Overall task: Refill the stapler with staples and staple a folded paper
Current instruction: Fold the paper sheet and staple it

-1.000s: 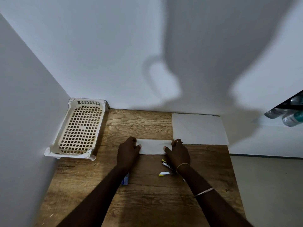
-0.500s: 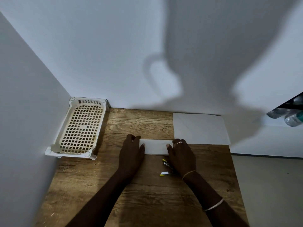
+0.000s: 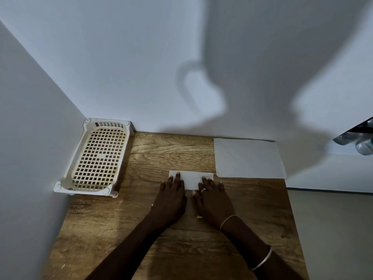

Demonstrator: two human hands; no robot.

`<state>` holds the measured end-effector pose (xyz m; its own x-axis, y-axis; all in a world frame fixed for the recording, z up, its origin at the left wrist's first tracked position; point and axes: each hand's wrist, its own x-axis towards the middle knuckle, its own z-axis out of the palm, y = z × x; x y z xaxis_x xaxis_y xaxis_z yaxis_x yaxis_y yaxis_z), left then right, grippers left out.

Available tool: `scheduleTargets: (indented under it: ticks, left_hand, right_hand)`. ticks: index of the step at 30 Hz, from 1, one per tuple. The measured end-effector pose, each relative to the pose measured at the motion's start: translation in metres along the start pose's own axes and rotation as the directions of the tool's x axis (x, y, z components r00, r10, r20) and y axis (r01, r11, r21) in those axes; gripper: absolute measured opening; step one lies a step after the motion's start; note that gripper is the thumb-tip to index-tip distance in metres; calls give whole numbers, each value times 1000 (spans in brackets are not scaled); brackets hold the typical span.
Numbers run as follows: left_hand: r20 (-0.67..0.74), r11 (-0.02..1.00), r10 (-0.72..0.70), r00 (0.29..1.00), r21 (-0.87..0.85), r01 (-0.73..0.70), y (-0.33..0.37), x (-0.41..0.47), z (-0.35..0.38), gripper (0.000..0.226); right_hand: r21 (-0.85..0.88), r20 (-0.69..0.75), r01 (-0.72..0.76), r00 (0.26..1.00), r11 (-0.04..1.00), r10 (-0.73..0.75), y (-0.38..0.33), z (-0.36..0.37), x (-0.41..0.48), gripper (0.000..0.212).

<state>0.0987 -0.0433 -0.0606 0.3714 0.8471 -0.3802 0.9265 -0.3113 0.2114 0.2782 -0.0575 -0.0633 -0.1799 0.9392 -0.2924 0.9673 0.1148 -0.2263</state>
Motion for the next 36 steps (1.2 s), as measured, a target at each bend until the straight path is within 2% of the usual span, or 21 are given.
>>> scheduleTargets:
  ticks: [18, 36]
  left_hand:
    - [-92, 999, 30, 995, -29, -33, -36, 119, -46, 68]
    - [-143, 999, 11, 990, -48, -18, -32, 129, -56, 67]
  right_hand:
    - [55, 12, -52, 999, 997, 52, 21, -49, 120, 60]
    - [68, -34, 1, 999, 998, 1, 31, -56, 126, 56]
